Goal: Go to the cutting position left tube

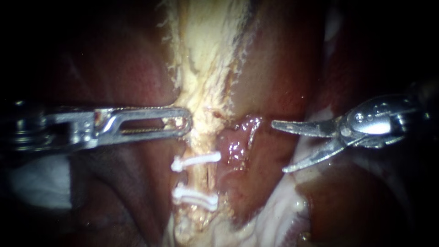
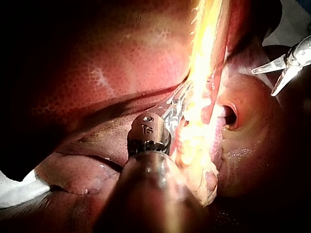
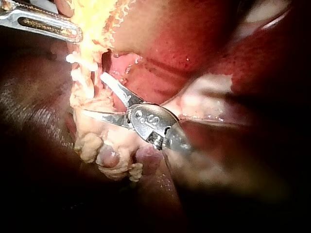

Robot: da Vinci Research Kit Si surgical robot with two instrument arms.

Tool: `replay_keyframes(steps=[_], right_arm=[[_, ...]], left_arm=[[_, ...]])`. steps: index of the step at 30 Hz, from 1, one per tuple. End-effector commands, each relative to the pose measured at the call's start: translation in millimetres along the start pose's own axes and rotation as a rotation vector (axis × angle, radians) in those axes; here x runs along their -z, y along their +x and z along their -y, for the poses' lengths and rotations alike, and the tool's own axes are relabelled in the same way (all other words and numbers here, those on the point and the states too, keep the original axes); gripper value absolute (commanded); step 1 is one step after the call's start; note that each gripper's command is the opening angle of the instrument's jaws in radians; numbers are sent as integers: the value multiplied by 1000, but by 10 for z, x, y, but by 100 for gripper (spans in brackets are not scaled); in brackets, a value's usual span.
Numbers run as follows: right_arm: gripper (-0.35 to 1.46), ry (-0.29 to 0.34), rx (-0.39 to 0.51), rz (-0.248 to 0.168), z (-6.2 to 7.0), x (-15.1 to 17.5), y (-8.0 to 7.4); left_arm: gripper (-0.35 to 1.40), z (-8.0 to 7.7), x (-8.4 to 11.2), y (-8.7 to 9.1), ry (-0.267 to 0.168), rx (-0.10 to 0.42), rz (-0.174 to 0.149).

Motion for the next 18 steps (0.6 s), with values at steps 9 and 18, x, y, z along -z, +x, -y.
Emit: replay_keyframes(steps=[9, 18], right_arm=[[143, -3, 2, 0, 2, -6, -1], [143, 48, -20, -11, 11, -31, -13]], left_arm=[[-35, -2, 4, -1, 2, 0, -2], [-35, 1, 28, 1, 0, 0, -3]])
